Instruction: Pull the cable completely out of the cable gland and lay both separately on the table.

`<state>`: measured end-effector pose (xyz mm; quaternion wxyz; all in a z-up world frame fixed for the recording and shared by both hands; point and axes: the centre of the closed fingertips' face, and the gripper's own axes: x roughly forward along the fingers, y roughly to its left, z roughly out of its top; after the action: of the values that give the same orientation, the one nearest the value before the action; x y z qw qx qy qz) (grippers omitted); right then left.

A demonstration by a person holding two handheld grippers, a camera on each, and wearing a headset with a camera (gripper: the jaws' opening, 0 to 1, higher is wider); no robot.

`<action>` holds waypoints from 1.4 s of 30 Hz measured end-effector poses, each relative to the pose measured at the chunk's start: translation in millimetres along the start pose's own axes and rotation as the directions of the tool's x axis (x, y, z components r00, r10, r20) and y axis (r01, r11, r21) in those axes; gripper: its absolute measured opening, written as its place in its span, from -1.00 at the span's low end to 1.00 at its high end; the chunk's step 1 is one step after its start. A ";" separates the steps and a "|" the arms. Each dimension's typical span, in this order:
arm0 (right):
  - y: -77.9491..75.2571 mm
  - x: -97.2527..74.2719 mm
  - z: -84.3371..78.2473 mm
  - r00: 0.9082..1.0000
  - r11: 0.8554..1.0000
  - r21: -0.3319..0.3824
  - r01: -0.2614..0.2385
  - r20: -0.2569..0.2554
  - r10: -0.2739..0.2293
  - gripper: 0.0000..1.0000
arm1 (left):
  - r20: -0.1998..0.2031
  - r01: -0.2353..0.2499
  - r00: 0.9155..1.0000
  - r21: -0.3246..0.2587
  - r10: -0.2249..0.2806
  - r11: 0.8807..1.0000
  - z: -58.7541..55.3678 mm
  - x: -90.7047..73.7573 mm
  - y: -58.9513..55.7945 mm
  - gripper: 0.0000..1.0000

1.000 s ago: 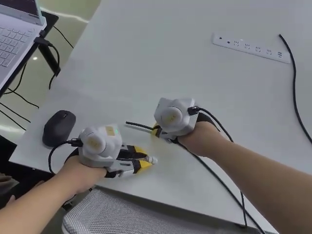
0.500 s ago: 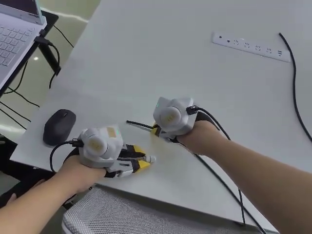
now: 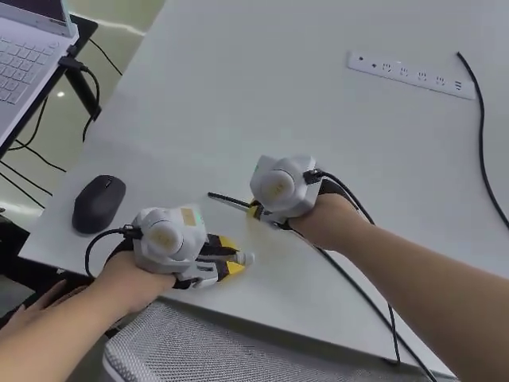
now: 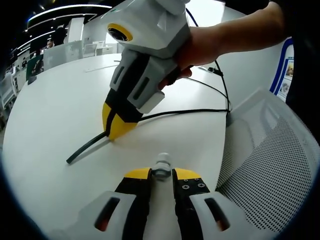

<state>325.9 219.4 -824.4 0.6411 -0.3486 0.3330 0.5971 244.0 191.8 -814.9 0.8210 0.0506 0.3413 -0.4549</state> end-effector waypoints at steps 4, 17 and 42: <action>-0.2 -0.1 -0.5 1.000 1.000 0.002 0.004 -0.001 -0.004 -1.00 | 0.005 -0.006 1.000 -0.004 0.006 1.000 0.5 -0.6 0.8 -0.61; -9.2 -13.4 2.5 0.998 0.998 0.026 0.054 0.020 -0.055 -0.75 | 0.011 -0.015 1.000 -0.004 0.015 1.000 3.0 -2.2 2.9 -0.56; -18.1 -145.5 1.6 0.937 0.934 0.319 0.163 0.248 -0.248 0.02 | 0.134 -0.085 0.986 -0.119 0.100 0.989 52.3 -38.9 -7.9 -0.17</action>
<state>334.5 142.4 -700.0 0.7861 -0.1935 0.2839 0.5138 251.0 194.3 -749.6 0.8646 -0.0120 0.3056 -0.3987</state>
